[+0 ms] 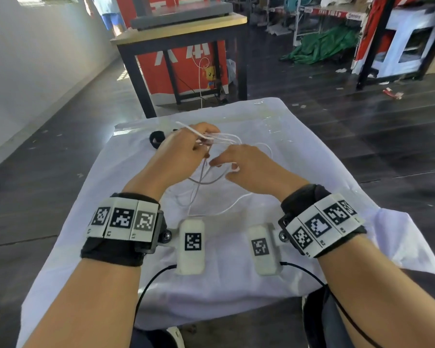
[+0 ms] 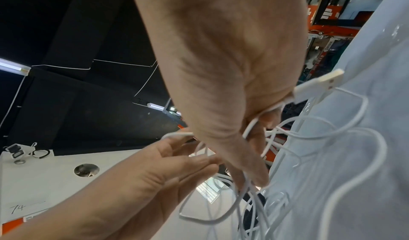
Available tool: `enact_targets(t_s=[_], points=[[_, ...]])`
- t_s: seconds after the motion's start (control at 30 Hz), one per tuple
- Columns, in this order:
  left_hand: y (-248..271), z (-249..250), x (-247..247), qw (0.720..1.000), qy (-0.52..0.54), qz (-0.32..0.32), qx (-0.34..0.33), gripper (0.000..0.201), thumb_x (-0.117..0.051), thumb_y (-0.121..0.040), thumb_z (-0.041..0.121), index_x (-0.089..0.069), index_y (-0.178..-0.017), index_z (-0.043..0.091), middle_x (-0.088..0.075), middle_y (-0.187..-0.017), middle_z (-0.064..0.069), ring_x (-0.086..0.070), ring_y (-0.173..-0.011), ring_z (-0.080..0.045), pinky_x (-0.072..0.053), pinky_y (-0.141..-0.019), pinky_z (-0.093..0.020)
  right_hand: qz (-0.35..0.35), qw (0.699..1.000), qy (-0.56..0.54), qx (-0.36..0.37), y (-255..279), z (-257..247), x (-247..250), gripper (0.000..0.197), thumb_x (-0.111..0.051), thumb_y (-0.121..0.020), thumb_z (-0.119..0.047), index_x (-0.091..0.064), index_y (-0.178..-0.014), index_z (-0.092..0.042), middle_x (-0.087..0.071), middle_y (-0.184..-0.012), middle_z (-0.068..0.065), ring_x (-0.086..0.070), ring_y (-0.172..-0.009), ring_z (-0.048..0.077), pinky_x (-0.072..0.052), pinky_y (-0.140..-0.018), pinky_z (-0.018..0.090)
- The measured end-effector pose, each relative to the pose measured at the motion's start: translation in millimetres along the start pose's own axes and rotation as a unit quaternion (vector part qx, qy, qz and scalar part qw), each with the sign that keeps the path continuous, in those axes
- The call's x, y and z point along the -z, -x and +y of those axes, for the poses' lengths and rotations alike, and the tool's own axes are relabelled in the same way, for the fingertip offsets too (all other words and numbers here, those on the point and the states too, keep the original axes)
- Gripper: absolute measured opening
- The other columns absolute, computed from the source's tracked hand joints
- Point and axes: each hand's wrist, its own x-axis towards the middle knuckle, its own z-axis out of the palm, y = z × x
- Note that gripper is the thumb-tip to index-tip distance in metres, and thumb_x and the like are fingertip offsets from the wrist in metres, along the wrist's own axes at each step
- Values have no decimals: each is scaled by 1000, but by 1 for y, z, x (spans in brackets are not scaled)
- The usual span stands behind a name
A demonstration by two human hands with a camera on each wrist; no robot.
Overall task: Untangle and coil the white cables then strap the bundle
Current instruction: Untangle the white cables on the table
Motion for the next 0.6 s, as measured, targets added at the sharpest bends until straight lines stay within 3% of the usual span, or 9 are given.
enact_targets(t_s=[0.03, 0.1, 0.13, 0.2, 0.3, 0.4, 0.47, 0.5, 0.6], points=[[0, 0, -2, 1000, 16, -12, -10, 43, -49, -95, 6, -53, -130, 31, -65, -113, 4, -65, -92, -6, -45, -73, -3, -22, 1000, 3, -10, 1, 1, -1, 38, -58, -88, -2, -66, -120, -20, -62, -119, 3, -48, -89, 10, -27, -72, 10], [-1, -3, -3, 998, 12, -61, -27, 50, -50, -95, 7, -45, -140, 28, -50, -140, 0, -62, -111, -15, -48, -97, -26, -21, 999, -22, -29, 2, 3, -1, 31, -60, -88, -3, -69, -115, -16, -67, -115, 4, -55, -90, 10, -32, -72, 6], [-1, -4, -2, 996, -4, -85, -22, 48, -52, -94, 7, -46, -139, 26, -45, -145, 0, -61, -113, -18, -48, -99, -33, -7, 998, -39, -40, 3, 5, -1, 27, -60, -89, -4, -71, -112, -14, -69, -112, 5, -59, -92, 11, -34, -72, 5], [0, -9, 3, 995, 4, -97, 14, 36, -56, -94, 10, -59, -127, 24, -58, -132, 0, -67, -96, -14, -53, -87, -30, 20, 994, -72, -75, 3, 8, 0, 22, -61, -89, -6, -74, -106, -15, -69, -107, 5, -61, -90, 14, -38, -68, 4], [2, -17, 17, 992, 106, -3, 72, 23, -55, -96, 12, -66, -114, 21, -64, -113, 8, -72, -75, -9, -56, -68, -26, 39, 987, -102, -114, 3, 10, 1, 24, -56, -91, -4, -75, -102, -14, -71, -96, 3, -61, -86, 12, -40, -64, 4], [5, -31, 27, 987, 36, 74, 140, 11, -56, -93, 12, -62, -91, 21, -60, -107, -1, -71, -72, -20, -58, -70, -36, 35, 986, -105, -125, 5, 9, 2, 29, -50, -91, -1, -74, -101, -12, -73, -94, 3, -62, -92, 12, -46, -77, 18], [7, -42, 25, 972, -59, -6, 227, 15, -56, -94, 26, -58, -84, 16, -63, -100, -9, -69, -79, -27, -56, -83, -42, 37, 985, -108, -131, 5, 9, 2, 29, -48, -90, 0, -74, -100, -11, -73, -92, 2, -63, -92, 12, -47, -80, 22], [9, -47, 21, 959, -82, -64, 263, 26, -56, -94, 37, -58, -90, 12, -62, -102, -9, -67, -85, -27, -55, -87, -43, 40, 984, -109, -135, 5, 10, 2, 29, -48, -90, -1, -73, -100, -11, -73, -91, 1, -62, -90, 12, -48, -77, 21], [14, -54, 9, 942, -81, -158, 284, 51, -61, -86, 51, -53, -116, 10, -50, -103, -3, -58, -91, -21, -57, -79, -35, 50, 982, -112, -143, 4, 11, 2, 26, -49, -88, -3, -71, -97, -13, -73, -85, -1, -58, -72, 5, -46, -64, 17]])
